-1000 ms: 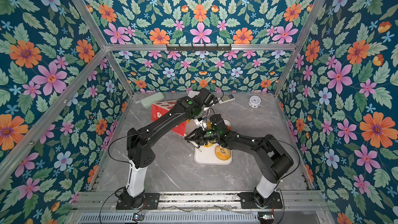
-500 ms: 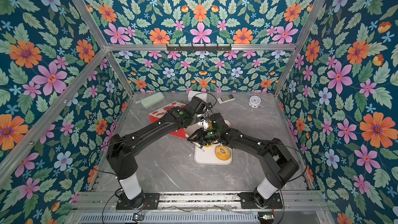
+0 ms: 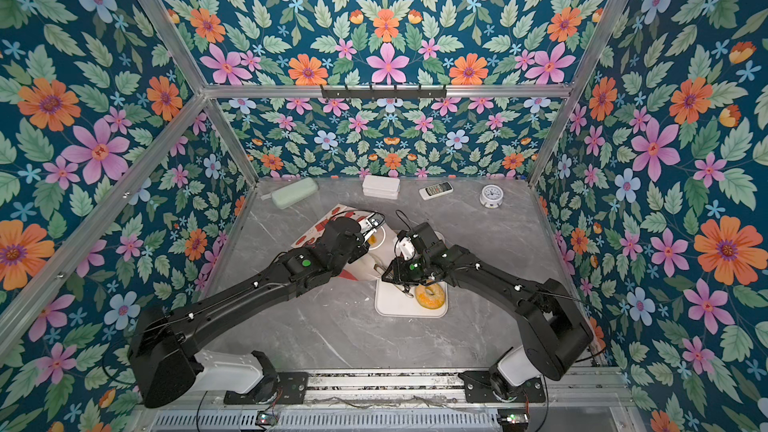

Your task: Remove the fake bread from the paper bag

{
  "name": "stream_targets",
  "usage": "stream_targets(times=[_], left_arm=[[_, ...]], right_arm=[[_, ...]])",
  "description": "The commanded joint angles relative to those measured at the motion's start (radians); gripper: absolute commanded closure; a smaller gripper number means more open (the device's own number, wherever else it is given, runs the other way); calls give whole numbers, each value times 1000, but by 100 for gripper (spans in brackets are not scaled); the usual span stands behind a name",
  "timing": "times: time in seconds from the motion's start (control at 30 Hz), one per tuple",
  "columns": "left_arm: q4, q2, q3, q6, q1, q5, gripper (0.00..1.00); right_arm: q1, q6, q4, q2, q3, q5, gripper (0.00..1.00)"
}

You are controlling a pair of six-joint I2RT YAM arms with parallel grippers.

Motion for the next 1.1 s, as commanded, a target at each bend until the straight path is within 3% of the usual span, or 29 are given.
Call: stream_targets(times=[0.0,0.3,0.53,1.07], left_arm=[[43,-16,-24,-43,-5,24,100],[63,-12,-62,-71,-16,43,100],[71,-13,-74,-86,-17,69,100],[47,-40,-103,-112,-16,137,100]], right_arm=[[0,-43,-48,-8,19,60,62],[4,-121,-118,-43,68,103,61],[49,-357,-207,-50,86,325,60],[84,-702,-41,-33,54,510,51]])
